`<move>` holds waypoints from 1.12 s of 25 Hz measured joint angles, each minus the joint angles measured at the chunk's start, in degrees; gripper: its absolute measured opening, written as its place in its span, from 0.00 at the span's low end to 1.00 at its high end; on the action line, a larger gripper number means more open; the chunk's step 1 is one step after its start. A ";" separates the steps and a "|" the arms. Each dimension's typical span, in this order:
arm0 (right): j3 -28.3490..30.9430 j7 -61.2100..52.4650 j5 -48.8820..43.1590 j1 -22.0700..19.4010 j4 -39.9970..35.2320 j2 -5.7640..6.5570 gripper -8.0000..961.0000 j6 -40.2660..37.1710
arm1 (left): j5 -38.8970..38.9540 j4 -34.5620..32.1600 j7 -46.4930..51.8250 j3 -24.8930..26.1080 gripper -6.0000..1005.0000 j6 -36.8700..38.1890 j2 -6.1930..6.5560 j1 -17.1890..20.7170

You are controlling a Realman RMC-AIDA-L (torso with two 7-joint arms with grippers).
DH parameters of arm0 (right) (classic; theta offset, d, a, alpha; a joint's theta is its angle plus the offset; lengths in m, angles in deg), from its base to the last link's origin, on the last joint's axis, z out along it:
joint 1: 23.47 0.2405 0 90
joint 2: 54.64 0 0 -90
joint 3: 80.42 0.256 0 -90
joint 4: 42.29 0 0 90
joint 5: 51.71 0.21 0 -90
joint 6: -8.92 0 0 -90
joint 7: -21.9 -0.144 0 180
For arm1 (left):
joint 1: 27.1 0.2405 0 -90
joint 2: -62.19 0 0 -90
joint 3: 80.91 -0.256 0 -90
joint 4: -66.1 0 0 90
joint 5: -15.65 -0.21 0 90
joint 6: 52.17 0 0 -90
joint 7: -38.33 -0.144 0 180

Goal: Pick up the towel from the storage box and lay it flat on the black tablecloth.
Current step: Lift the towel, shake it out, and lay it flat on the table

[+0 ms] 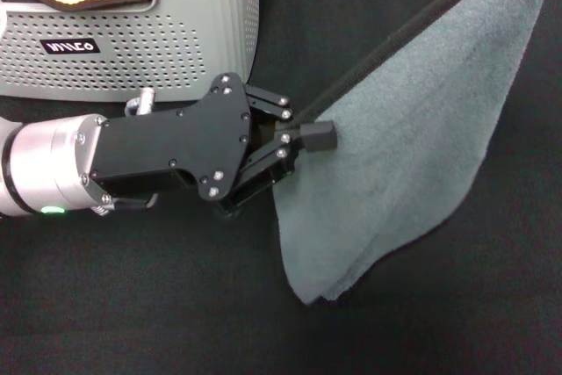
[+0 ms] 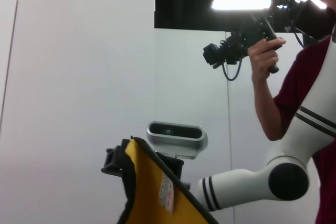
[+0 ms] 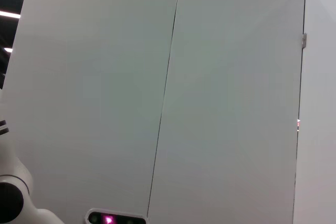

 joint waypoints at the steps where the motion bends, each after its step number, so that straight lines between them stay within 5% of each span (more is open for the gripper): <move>1: 0.01 0.00 0.00 0.00 0.00 0.00 0.02 -0.01 | 0.00 0.12 0.00 0.35 0.01 -0.10 0.01 0.01; 11: 5.71 -0.99 1.50 0.17 -0.07 -0.89 0.02 0.04 | -3.80 0.15 2.24 1.04 0.01 -5.89 0.03 -0.44; 17: 5.94 -4.83 3.11 4.37 -0.15 -0.49 0.02 -0.59 | -4.79 0.16 2.34 0.79 0.01 -8.50 -0.71 -1.25; 28: 6.00 -6.36 -6.01 5.12 0.61 -0.57 0.03 -5.03 | -4.93 -4.25 5.70 0.89 0.01 -8.49 -0.89 -1.76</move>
